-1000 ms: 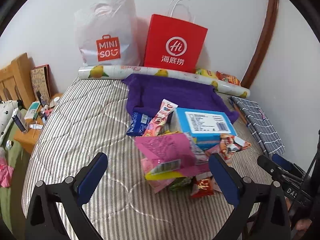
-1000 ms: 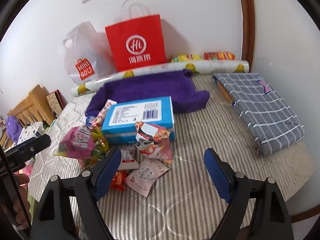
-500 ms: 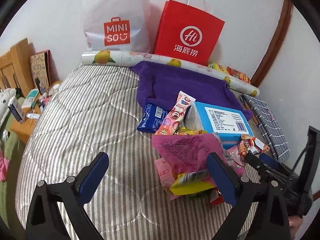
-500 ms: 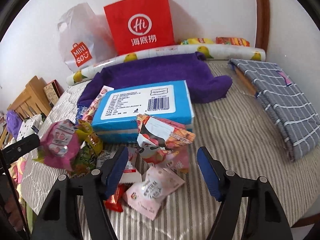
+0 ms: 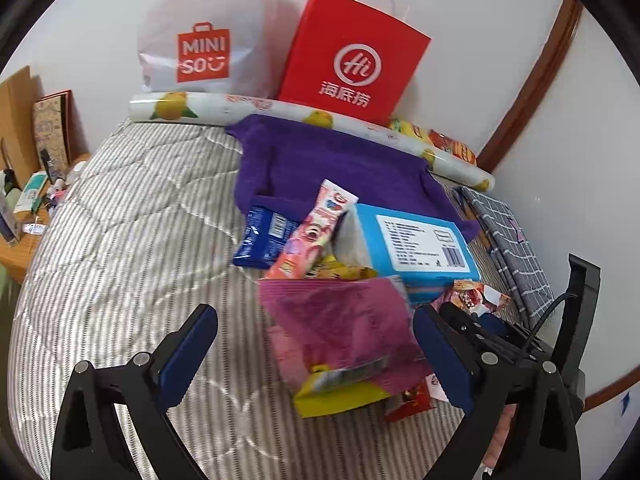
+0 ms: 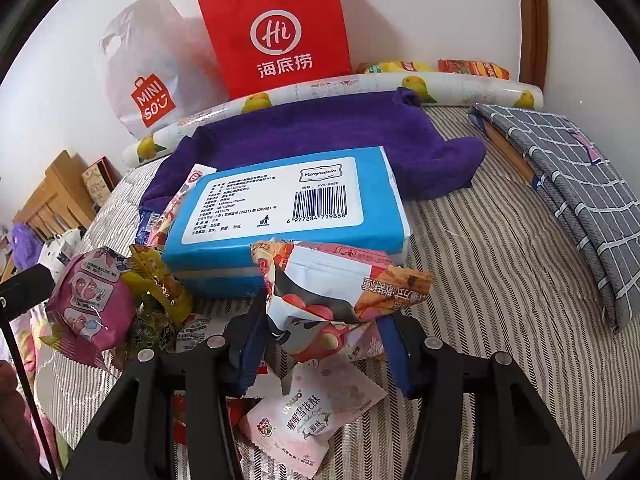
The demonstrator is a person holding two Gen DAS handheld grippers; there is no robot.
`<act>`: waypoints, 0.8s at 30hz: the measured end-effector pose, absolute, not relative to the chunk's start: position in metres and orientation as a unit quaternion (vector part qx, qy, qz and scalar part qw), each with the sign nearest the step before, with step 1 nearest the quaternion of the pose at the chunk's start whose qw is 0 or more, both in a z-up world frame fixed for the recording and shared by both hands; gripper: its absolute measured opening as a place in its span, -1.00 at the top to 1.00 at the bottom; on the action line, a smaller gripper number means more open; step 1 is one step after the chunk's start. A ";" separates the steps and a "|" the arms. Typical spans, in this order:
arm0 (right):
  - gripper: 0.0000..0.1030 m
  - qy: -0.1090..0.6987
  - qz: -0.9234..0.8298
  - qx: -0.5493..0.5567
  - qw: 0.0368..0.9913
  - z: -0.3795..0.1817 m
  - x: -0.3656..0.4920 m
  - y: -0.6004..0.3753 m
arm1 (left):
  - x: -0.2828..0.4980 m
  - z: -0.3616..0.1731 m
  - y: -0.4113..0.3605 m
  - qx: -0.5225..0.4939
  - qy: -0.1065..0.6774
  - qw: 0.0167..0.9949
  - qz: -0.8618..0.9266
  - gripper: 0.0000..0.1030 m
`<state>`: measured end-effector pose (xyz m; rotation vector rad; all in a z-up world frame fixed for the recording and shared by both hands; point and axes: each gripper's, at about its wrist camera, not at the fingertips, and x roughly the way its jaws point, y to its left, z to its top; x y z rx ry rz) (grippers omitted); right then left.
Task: Organize snacks
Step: 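Grasp the orange-white snack bag with right tool while left tool grasps the pink bag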
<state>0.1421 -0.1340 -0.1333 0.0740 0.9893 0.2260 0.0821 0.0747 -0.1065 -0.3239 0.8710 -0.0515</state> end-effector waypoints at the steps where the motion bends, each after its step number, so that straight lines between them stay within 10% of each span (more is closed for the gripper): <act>1: 0.02 0.475 0.109 0.035 0.873 -0.133 0.142 -0.134 | 0.084 -0.106 0.072 -0.154 0.422 0.893 -0.026 -0.91; 18: 0.05 0.457 0.088 0.009 0.885 -0.103 0.122 -0.170 | 0.111 -0.123 0.039 -0.096 0.467 0.879 -0.010 -0.88; 24: 0.06 0.481 0.082 0.018 0.873 -0.118 0.125 -0.178 | 0.107 -0.119 0.036 -0.089 0.464 0.881 -0.020 -0.23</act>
